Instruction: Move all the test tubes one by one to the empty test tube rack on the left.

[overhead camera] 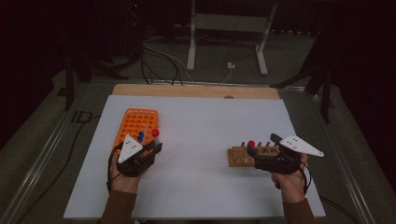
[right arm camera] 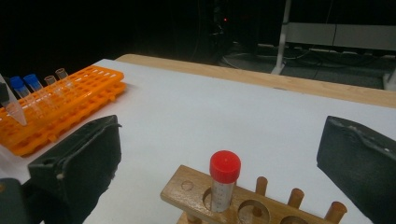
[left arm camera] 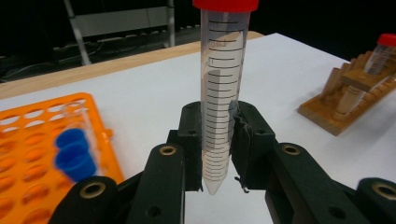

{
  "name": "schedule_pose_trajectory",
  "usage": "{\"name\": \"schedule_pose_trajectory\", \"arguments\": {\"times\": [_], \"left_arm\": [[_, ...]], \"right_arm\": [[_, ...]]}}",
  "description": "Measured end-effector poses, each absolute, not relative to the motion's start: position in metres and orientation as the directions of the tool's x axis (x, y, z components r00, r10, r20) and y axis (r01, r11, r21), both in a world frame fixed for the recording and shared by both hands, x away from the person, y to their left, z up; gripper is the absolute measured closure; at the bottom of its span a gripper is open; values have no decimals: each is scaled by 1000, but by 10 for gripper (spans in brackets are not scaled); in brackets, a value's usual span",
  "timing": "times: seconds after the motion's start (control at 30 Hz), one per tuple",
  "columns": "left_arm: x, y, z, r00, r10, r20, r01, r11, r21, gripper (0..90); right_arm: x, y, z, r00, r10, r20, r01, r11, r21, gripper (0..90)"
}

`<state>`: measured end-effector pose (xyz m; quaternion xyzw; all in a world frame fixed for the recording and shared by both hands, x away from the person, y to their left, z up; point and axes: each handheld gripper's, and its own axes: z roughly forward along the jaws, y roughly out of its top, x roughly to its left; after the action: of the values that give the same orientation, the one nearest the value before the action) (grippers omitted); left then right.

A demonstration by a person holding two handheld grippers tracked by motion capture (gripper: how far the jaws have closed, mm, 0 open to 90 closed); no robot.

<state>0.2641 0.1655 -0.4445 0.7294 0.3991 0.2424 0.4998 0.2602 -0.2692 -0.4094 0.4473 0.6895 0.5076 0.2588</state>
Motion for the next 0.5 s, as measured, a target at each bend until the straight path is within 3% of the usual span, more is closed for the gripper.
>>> {"name": "schedule_pose_trajectory", "arguments": {"times": [0.5], "left_arm": [[261,193,-451,501,864,-36,364,-174,915,753]], "right_arm": [[260,-270,-409,-465,879,101,353,80,932,0]]}}
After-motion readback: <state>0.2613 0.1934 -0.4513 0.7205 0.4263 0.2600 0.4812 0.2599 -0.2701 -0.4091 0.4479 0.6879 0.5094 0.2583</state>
